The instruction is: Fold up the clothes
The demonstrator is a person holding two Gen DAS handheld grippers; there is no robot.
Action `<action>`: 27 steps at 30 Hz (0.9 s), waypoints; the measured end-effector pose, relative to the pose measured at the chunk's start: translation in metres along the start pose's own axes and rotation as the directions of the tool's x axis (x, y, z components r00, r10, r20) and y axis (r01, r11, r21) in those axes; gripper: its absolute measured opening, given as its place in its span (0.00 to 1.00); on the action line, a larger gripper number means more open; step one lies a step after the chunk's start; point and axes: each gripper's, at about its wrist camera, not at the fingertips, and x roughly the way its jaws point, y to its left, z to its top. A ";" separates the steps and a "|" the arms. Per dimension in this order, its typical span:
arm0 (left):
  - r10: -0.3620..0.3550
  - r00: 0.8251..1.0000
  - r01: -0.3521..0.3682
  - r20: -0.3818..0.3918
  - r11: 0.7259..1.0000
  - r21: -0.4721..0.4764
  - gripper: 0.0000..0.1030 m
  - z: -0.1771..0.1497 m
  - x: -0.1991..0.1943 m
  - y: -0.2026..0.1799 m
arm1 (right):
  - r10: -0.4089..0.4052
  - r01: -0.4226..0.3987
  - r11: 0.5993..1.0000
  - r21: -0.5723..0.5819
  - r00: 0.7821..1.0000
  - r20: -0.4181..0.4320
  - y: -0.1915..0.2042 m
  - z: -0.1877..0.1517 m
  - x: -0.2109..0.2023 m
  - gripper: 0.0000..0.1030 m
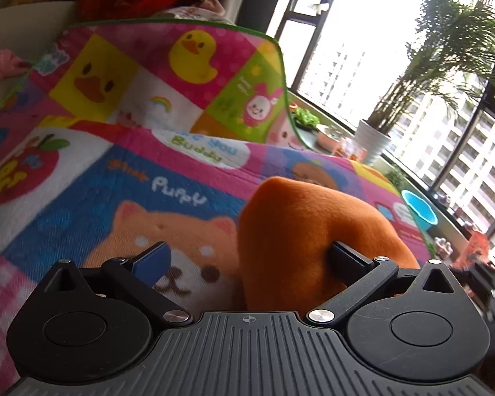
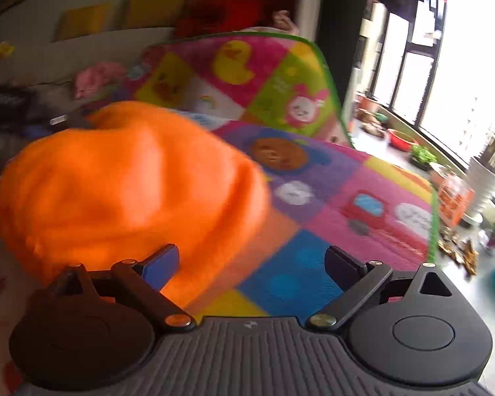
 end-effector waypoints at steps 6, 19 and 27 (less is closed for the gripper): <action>-0.001 1.000 0.001 0.019 1.000 0.011 1.00 0.001 -0.018 -0.002 | -0.045 0.049 0.992 -0.114 0.998 0.041 0.024 -0.003 0.006 1.00; -0.116 0.990 0.117 -0.075 0.993 0.007 1.00 -0.044 -0.023 0.002 | -0.008 0.004 0.999 0.046 0.997 0.076 -0.016 0.018 -0.015 1.00; -0.125 0.989 0.124 -0.074 0.992 -0.015 1.00 -0.044 -0.019 -0.006 | 0.025 -0.025 1.000 0.006 0.998 0.062 0.004 0.031 -0.011 1.00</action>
